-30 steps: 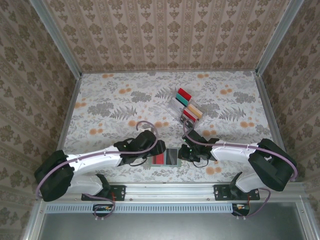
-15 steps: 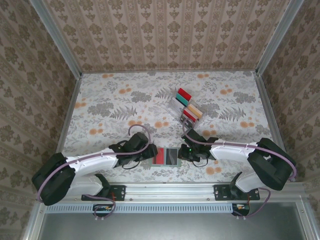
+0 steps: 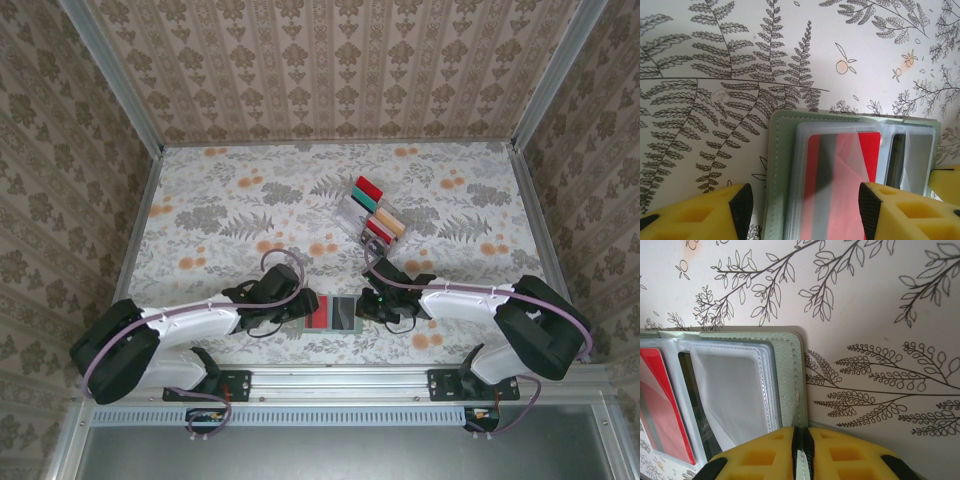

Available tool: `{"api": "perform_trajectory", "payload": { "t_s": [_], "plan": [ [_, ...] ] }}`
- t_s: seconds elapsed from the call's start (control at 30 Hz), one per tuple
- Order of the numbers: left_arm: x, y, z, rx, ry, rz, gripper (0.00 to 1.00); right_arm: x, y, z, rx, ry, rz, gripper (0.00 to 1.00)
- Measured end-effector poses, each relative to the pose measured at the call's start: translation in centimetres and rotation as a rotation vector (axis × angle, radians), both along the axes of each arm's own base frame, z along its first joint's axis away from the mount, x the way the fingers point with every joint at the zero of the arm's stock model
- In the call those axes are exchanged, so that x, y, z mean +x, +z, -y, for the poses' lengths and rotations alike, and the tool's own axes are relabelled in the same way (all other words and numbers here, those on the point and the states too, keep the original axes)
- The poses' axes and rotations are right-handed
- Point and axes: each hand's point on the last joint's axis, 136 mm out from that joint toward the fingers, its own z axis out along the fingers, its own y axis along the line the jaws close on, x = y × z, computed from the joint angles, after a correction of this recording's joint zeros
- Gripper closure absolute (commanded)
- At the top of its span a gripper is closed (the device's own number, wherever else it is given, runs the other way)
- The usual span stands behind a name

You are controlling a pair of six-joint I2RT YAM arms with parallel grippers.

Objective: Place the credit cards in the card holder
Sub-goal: Close the card holder at the bottom-center of the table.

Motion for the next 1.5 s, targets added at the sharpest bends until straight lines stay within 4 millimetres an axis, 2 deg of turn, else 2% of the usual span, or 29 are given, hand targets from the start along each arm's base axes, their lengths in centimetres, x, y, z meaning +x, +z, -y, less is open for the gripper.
{"api": "perform_trajectory", "payload": {
  "t_s": [0.1, 0.3, 0.5, 0.63, 0.9, 0.97, 1.07, 1.33, 1.5],
  "plan": [
    [0.0, 0.2, 0.6, -0.027, -0.013, -0.004, 0.47, 0.0, 0.0, 0.0, 0.0, 0.0, 0.0, 0.82],
    [0.0, 0.8, 0.9, -0.051, -0.019, 0.005, 0.5, 0.0, 0.0, 0.0, 0.0, 0.0, 0.0, 0.82],
    [0.3, 3.8, 2.0, -0.152, -0.033, 0.065, 0.5, 0.0, 0.0, 0.0, 0.0, 0.0, 0.0, 0.82],
    [0.0, 4.9, 3.5, -0.216, -0.068, 0.081, 0.49, 0.0, 0.0, 0.0, 0.0, 0.0, 0.0, 0.82],
    [-0.7, 4.3, 8.1, -0.257, -0.17, 0.038, 0.47, 0.1, 0.4, 0.0, 0.006, -0.004, 0.01, 0.8],
    [-0.8, 4.5, 9.3, -0.273, -0.189, 0.037, 0.46, 0.0, 0.6, 0.5, -0.011, -0.014, 0.016, 0.79],
    [-0.7, 4.4, 10.1, -0.288, -0.197, 0.035, 0.45, -0.1, 1.7, 1.5, -0.029, -0.031, 0.042, 0.78],
    [-0.8, 3.9, 10.3, -0.282, -0.199, 0.023, 0.43, 0.1, 5.8, 4.7, -0.039, -0.104, 0.142, 0.7],
    [-0.8, 2.8, 10.4, -0.269, -0.192, -0.008, 0.51, 0.3, 8.0, 5.0, 0.022, -0.117, 0.203, 0.78]
  ]
}}
